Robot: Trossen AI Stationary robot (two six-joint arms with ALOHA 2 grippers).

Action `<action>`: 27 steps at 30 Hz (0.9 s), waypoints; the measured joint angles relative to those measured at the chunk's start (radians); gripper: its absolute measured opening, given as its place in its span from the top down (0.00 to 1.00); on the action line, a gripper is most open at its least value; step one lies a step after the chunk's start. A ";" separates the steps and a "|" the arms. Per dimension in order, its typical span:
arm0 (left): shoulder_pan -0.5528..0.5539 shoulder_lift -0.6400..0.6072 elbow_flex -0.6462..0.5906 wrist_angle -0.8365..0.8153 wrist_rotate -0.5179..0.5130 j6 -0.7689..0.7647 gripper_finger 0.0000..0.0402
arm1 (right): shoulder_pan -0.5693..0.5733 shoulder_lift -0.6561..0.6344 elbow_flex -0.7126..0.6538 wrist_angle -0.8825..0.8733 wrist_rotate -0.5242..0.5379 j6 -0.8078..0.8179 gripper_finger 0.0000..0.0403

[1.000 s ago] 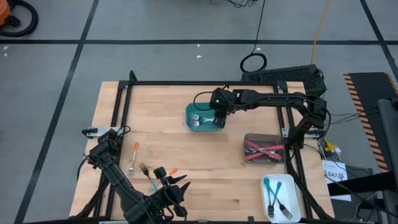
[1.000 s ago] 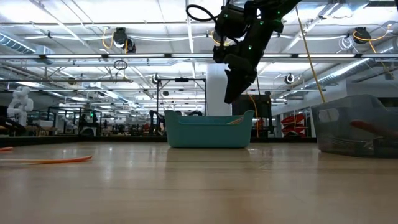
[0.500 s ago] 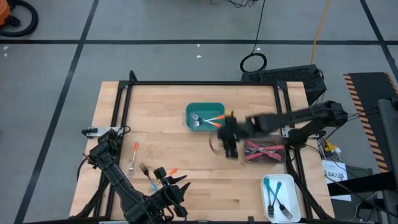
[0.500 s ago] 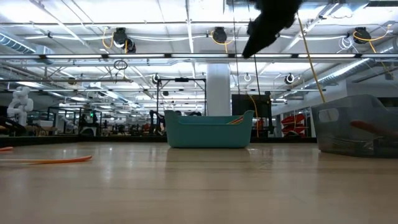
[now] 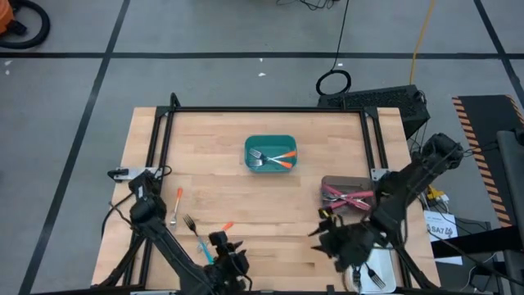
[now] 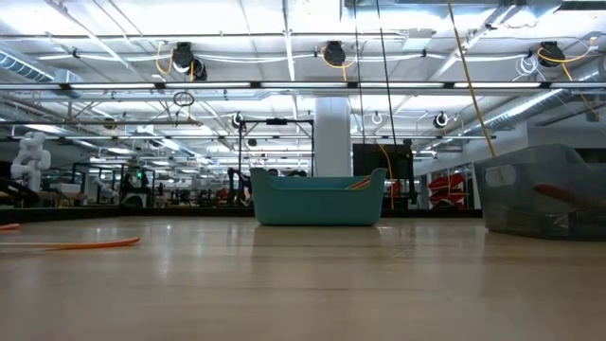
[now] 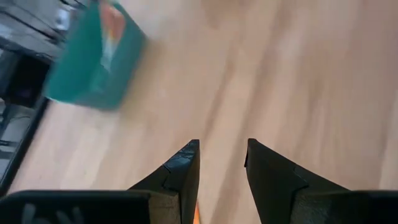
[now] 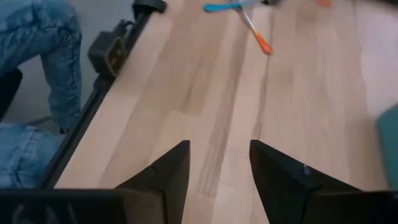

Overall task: Sort silverware by color (type)
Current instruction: Put the blue fork into the white bin

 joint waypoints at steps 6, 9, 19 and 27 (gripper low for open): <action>0.027 0.019 0.000 -0.003 0.271 0.210 0.68 | 0.079 0.000 0.000 0.005 -0.005 -0.088 0.60; 0.039 0.013 0.000 -0.003 0.343 0.360 0.68 | 0.088 0.000 0.000 0.003 -0.005 -0.089 0.60; 0.103 0.001 0.002 -0.004 0.597 0.802 0.68 | 0.088 0.000 0.000 0.003 -0.006 -0.082 0.60; 0.144 -0.023 -0.073 -0.003 0.500 0.622 0.68 | 0.088 0.000 0.000 0.002 -0.006 -0.051 0.60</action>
